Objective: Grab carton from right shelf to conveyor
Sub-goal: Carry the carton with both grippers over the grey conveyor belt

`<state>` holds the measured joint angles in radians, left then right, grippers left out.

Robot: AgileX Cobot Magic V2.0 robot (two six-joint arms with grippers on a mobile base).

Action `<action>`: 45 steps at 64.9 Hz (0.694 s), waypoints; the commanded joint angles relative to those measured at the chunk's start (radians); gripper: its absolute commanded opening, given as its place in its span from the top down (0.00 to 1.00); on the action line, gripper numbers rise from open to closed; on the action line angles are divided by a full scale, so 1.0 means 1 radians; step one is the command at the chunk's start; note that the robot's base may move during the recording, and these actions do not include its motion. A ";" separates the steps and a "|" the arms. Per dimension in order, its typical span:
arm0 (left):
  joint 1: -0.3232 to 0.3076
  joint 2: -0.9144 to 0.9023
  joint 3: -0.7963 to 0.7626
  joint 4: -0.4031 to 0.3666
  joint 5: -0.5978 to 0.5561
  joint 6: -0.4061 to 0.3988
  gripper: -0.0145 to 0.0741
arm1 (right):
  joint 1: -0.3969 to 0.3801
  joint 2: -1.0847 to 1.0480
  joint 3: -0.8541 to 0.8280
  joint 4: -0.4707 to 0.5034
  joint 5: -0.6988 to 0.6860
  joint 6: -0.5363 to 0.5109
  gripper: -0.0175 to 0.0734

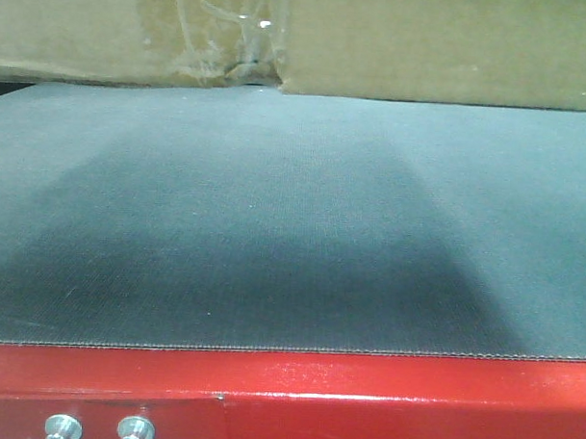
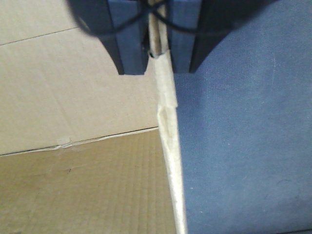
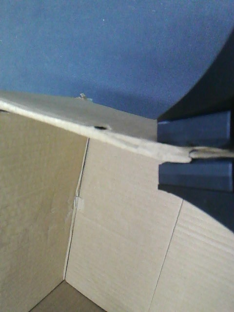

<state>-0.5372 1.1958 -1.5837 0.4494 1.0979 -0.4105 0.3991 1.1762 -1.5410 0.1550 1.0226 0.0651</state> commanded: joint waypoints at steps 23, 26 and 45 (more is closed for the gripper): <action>0.003 -0.013 -0.005 0.084 -0.039 0.007 0.84 | -0.006 -0.013 -0.006 -0.036 -0.030 -0.013 0.88; 0.003 -0.013 -0.005 0.084 -0.060 0.007 0.84 | -0.006 -0.013 -0.006 -0.036 -0.030 -0.013 0.88; 0.130 0.093 0.038 -0.085 -0.192 0.007 0.84 | -0.008 0.107 -0.006 -0.064 -0.089 -0.013 0.88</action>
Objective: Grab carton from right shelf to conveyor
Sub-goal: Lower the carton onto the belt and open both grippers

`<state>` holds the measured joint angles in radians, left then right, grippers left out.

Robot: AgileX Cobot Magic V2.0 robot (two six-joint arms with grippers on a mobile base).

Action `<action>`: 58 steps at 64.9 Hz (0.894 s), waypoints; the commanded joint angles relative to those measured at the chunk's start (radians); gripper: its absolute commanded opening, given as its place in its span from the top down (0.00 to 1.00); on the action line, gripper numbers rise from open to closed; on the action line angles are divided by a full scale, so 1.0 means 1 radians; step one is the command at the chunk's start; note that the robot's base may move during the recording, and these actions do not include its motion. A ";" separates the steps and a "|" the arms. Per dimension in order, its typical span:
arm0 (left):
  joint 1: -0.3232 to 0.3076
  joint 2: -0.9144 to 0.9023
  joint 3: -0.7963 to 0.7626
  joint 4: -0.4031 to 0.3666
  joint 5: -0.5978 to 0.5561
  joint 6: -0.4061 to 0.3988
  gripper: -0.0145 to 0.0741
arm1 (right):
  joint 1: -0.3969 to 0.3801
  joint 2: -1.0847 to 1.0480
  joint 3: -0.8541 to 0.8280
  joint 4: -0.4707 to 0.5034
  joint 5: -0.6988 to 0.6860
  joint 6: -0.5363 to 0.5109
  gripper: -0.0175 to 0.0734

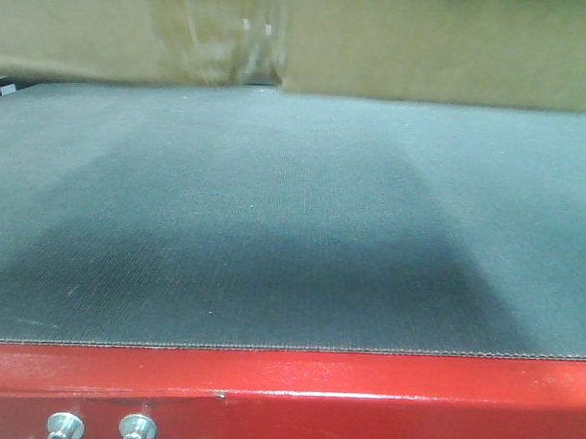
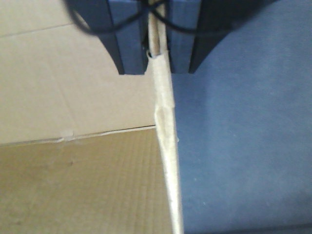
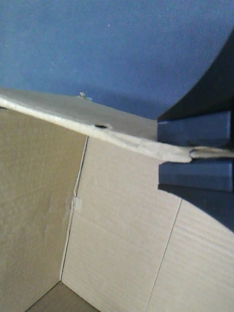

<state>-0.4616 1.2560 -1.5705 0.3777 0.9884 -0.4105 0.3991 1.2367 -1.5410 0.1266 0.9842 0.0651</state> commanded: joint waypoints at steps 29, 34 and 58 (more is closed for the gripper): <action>0.166 0.253 0.162 -0.044 -0.328 0.007 0.84 | -0.072 0.344 -0.006 -0.072 -0.239 -0.013 0.88; 0.166 0.279 0.162 -0.028 -0.335 0.007 0.84 | -0.077 0.376 -0.006 -0.072 -0.242 -0.013 0.88; 0.166 0.290 0.140 -0.011 -0.334 0.007 0.12 | -0.078 0.400 -0.015 -0.073 -0.225 -0.013 0.18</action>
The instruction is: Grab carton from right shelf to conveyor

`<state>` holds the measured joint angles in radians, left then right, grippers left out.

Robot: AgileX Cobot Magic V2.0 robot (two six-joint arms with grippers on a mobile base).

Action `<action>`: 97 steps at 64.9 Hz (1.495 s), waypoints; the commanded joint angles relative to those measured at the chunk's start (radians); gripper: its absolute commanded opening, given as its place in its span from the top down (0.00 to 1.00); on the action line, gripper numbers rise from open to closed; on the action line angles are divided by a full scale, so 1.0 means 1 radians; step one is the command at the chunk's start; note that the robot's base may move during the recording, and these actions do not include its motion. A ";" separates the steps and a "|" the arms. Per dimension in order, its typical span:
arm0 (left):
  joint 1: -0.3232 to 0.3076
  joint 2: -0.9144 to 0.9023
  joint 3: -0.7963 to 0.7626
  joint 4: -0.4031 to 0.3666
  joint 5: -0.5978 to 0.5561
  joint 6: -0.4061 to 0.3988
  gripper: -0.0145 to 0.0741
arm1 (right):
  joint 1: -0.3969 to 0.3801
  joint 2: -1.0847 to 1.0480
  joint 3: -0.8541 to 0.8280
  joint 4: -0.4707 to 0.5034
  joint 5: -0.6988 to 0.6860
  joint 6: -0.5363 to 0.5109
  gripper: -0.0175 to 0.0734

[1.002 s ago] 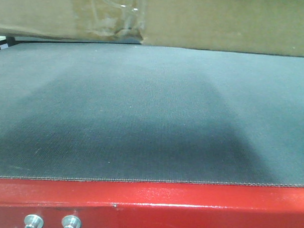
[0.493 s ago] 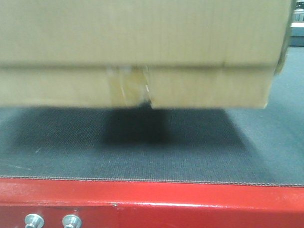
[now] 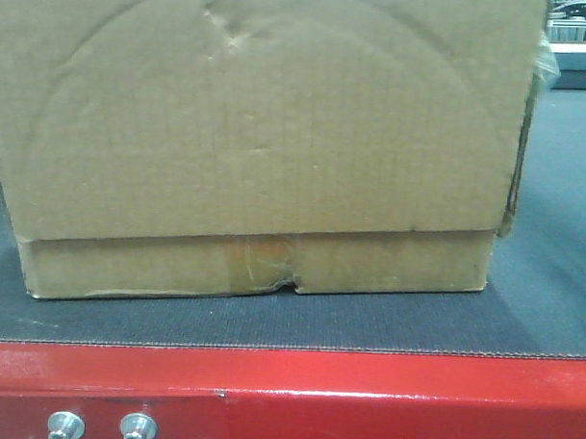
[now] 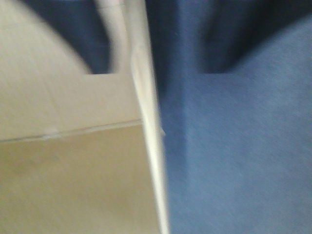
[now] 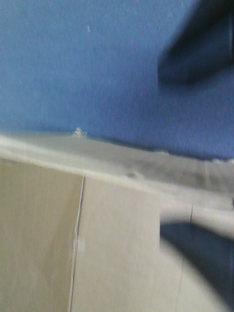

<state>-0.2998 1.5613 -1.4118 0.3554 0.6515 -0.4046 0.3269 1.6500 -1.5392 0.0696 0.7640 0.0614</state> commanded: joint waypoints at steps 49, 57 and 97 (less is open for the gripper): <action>0.138 -0.555 0.368 -0.019 -0.025 0.048 0.83 | -0.164 -0.399 0.055 -0.061 0.102 -0.009 0.87; 0.189 -0.701 0.585 -0.067 -0.128 0.048 0.83 | -0.190 -0.503 0.222 -0.094 0.044 -0.009 0.87; 0.197 -1.411 1.042 -0.059 -0.282 0.048 0.83 | -0.194 -1.350 1.092 -0.100 -0.394 -0.009 0.87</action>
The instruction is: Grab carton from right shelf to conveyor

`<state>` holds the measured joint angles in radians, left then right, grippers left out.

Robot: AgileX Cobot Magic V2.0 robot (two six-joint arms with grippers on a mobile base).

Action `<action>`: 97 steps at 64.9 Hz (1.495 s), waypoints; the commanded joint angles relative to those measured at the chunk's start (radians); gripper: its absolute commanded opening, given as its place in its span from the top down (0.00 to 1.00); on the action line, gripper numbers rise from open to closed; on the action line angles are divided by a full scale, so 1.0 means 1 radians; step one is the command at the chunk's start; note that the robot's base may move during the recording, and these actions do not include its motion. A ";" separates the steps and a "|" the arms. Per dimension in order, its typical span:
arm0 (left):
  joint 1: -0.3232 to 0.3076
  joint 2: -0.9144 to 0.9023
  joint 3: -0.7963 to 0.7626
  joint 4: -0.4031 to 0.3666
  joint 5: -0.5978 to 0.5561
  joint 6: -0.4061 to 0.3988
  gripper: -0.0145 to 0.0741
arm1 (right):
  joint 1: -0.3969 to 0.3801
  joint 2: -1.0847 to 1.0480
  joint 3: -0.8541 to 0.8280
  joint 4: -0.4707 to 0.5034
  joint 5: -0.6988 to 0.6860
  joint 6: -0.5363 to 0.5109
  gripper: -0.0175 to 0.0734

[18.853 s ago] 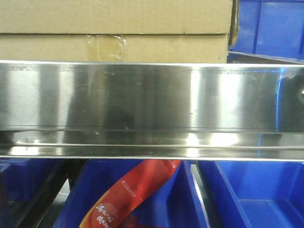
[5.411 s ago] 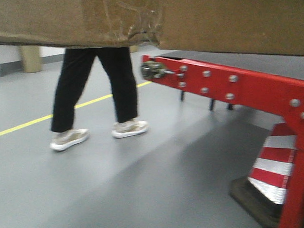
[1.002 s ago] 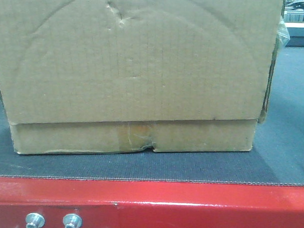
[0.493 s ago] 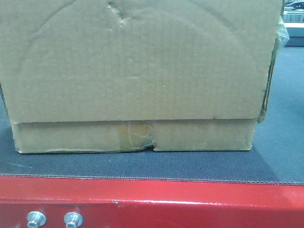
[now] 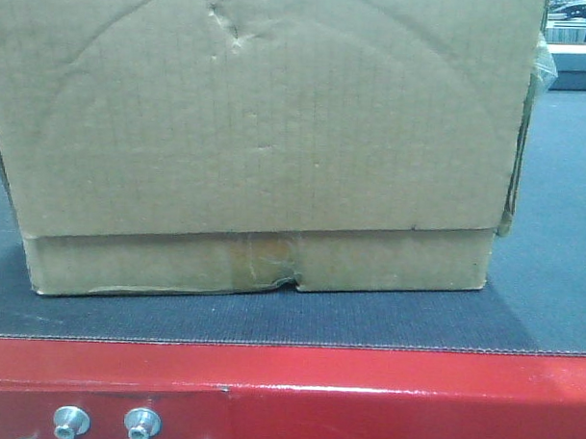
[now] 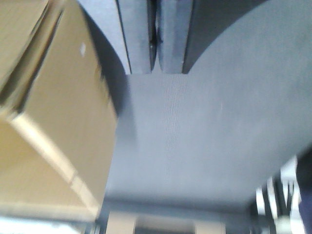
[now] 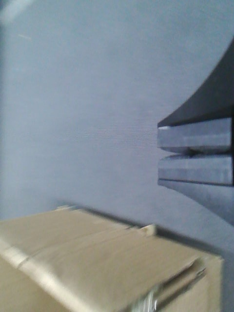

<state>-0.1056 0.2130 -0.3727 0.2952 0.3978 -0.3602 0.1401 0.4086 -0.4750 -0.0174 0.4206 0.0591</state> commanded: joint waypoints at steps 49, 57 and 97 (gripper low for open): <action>0.002 -0.136 0.003 0.001 -0.019 0.004 0.83 | -0.007 -0.295 0.067 -0.013 -0.088 -0.007 0.87; 0.002 -0.136 0.003 0.001 -0.019 0.004 0.83 | -0.007 -0.295 0.067 -0.013 -0.089 -0.007 0.87; 0.179 -0.213 0.373 -0.295 -0.407 0.299 0.83 | -0.007 -0.295 0.067 -0.011 -0.091 -0.007 0.87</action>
<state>0.0484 0.0066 -0.0470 0.0264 0.0953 -0.1272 0.1401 0.1202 -0.4105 -0.0174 0.3551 0.0554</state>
